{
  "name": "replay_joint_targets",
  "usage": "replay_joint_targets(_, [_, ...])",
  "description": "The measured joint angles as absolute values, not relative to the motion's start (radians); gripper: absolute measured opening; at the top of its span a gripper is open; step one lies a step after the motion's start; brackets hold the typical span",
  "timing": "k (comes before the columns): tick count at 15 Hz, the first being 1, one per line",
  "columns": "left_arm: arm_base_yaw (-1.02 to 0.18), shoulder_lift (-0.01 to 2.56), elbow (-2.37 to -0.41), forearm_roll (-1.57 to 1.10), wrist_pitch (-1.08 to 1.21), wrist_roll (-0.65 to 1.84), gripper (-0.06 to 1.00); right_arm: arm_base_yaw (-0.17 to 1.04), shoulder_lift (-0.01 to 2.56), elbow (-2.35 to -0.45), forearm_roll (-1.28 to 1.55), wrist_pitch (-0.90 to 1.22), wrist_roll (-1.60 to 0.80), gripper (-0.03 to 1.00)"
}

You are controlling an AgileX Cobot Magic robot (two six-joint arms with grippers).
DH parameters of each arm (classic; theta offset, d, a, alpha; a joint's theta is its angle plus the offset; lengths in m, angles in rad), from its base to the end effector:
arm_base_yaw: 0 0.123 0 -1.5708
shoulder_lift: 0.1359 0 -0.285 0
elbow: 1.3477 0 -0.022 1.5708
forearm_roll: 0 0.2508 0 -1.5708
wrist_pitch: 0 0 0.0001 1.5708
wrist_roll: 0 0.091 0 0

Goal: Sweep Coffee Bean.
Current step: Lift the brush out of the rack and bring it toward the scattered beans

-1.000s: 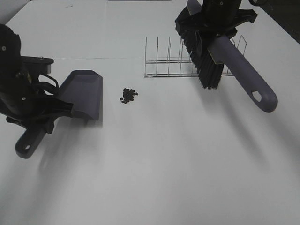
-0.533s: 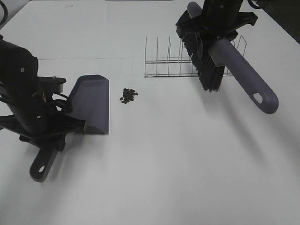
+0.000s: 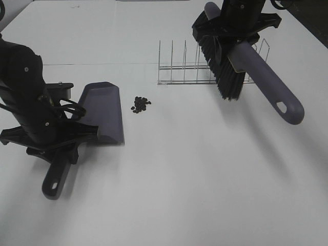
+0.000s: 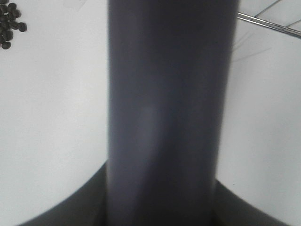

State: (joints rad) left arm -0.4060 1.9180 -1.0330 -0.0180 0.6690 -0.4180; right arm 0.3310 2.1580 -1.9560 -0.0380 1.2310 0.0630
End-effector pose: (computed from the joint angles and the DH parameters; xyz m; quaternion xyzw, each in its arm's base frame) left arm 0.3052 -0.1323 0.1207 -0.0128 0.9985 -0.0263 0.0452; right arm 0.4365 0.1466 0.2411 -0.1370 0.9840 0.0038 0.1137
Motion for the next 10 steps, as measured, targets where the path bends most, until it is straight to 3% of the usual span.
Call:
replay_joint_targets(3, [-0.406,1.918,-1.033,-0.018,0.669,-0.418,0.46,0.331,2.158,-1.956,-0.038,1.231,0.063,0.28])
replay_joint_targets(10, [-0.376,2.010,-1.061,-0.027,0.667,-0.395,0.46,0.331,2.158,-1.956,-0.038,1.231,0.063,0.28])
